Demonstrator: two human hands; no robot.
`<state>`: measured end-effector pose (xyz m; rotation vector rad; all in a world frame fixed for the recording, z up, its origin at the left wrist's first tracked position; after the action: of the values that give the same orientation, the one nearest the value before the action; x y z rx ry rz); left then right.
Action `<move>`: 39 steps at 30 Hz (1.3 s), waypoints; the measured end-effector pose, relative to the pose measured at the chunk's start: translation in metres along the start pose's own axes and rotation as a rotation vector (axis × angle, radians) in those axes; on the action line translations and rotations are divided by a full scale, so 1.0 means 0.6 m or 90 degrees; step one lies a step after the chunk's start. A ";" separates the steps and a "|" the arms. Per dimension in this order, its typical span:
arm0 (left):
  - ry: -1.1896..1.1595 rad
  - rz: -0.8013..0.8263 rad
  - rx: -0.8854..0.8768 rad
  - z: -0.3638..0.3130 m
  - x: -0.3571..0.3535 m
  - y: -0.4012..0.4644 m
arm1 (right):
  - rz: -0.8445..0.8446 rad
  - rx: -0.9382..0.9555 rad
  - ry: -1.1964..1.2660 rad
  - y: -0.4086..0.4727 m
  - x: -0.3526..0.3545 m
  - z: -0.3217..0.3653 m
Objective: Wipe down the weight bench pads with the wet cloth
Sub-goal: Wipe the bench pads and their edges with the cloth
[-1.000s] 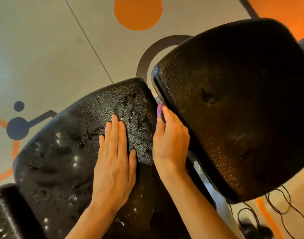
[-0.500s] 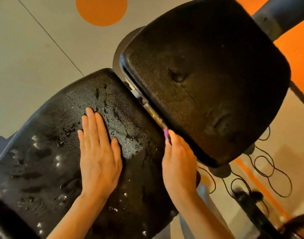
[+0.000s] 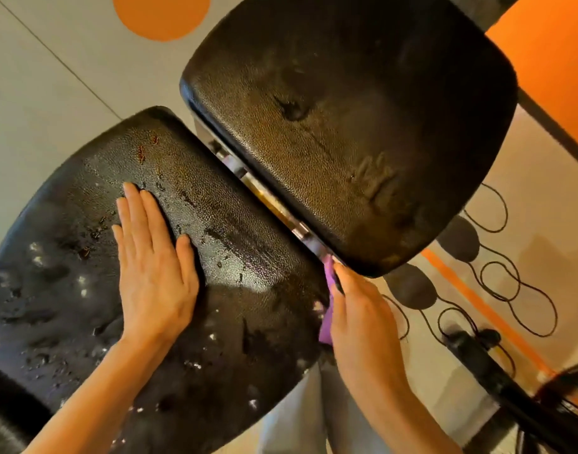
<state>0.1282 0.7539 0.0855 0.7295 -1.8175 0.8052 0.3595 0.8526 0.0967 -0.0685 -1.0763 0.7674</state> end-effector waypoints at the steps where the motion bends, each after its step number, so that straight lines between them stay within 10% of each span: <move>1: 0.003 -0.003 -0.001 0.000 -0.001 0.000 | -0.035 0.023 -0.009 0.018 0.001 0.026; 7: 0.012 0.005 0.012 0.002 -0.003 0.001 | -0.091 0.142 0.015 0.184 -0.036 0.199; 15: -0.028 0.021 -0.015 0.001 0.006 -0.073 | 0.048 0.043 0.101 0.010 0.028 -0.029; 27: 0.010 0.088 -0.049 0.031 -0.026 -0.092 | -0.380 0.058 0.368 -0.067 -0.033 -0.035; 34: 0.025 0.085 -0.044 0.031 -0.027 -0.093 | -0.159 0.290 0.165 -0.148 -0.103 0.008; 39: 0.018 0.072 -0.048 0.026 -0.029 -0.094 | -0.389 0.149 0.197 -0.057 -0.054 -0.006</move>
<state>0.1696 0.7097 0.0762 0.5690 -1.8658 0.8117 0.3725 0.8089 0.0844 0.3202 -0.6506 0.3071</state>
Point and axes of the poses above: each hand's wrist, its own y-axis towards the middle knuckle, its own x-axis out of the back of the hand, z = x × y, the point moved 7 cm from there along y, towards the middle knuckle, and after that the axes turned 10 degrees about x, right-handed, at the moved point
